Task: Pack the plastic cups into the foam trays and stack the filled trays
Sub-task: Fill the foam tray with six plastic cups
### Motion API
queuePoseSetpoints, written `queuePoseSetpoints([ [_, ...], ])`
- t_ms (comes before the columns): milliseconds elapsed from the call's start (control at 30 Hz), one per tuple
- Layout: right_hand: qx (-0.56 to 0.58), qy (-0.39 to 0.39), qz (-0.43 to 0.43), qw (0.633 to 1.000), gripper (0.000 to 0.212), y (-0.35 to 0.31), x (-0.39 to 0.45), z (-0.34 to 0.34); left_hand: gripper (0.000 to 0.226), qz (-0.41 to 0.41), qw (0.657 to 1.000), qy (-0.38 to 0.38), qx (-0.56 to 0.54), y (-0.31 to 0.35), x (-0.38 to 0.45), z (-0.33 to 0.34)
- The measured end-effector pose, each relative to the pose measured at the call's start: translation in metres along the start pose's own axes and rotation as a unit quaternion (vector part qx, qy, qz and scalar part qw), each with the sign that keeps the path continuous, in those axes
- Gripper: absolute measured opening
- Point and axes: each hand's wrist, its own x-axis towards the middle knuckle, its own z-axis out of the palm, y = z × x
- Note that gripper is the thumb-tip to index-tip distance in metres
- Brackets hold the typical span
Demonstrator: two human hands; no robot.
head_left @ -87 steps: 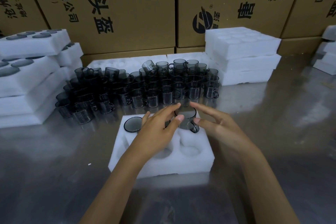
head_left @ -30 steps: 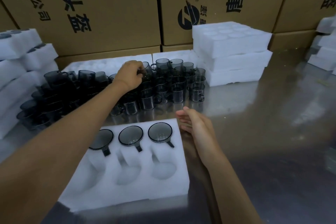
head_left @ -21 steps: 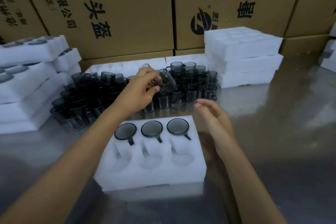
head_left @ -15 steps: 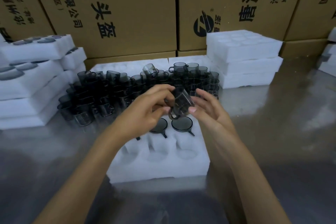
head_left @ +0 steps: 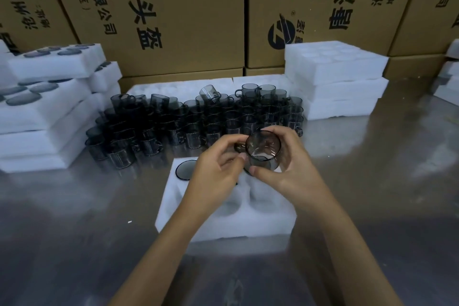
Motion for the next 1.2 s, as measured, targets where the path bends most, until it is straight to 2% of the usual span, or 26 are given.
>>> queuePoseSetpoints([
  [100, -0.076, -0.002, -0.051, 0.996, 0.060, -0.005, -0.001, 0.004, 0.029, 0.026, 0.999, 0.026, 0.004, 0.002, 0.001, -0.004],
  [200, 0.015, -0.072, -0.001, 0.997, 0.060, -0.016, -0.004, -0.001, 0.032, 0.043, 0.998, 0.048, -0.001, 0.006, 0.003, -0.010],
  [267, 0.030, -0.105, 0.026, 0.994, 0.060, -0.024, -0.006, -0.010, 0.033, 0.041, 0.998, 0.042, 0.004, 0.007, 0.003, -0.014],
  [433, -0.056, -0.171, 0.067, 0.981, 0.057, -0.033, -0.008, -0.033, 0.032, -0.043, 0.997, -0.055, 0.010, 0.010, 0.001, -0.017],
  [567, -0.078, -0.196, 0.115, 0.971, 0.054, -0.031, -0.010, -0.037, 0.039, -0.112, 0.989, -0.088, 0.040, 0.011, -0.001, -0.014],
  [700, -0.094, -0.239, 0.127, 0.958, 0.052, -0.027, -0.011, -0.038, 0.023, -0.149, 0.983, -0.103, 0.005, 0.012, -0.003, -0.015],
  [800, -0.095, -0.245, 0.131, 0.956, 0.050, -0.025, -0.011, -0.038, 0.014, -0.136, 0.982, -0.130, 0.021, 0.012, -0.004, -0.017],
  [900, -0.064, -0.238, 0.141, 0.959, 0.044, -0.023, -0.011, -0.041, 0.014, -0.124, 0.983, -0.131, 0.028, 0.010, -0.003, -0.017],
  [1000, -0.032, -0.196, 0.144, 0.969, 0.032, -0.023, -0.012, -0.043, 0.016, -0.124, 0.985, -0.117, 0.027, 0.009, -0.003, -0.015],
  [1133, -0.110, -0.164, 0.124, 0.972, 0.006, -0.013, -0.007, -0.044, 0.020, -0.096, 0.982, -0.084, 0.138, 0.002, -0.002, -0.013],
  [1167, -0.124, -0.164, 0.120, 0.971, 0.003, -0.010, -0.007, -0.045, 0.021, -0.091, 0.981, -0.079, 0.153, 0.000, -0.002, -0.013],
  [1200, -0.134, -0.166, 0.119, 0.970, 0.009, -0.008, -0.006, -0.046, 0.024, -0.083, 0.980, -0.077, 0.164, -0.001, -0.002, -0.014],
])
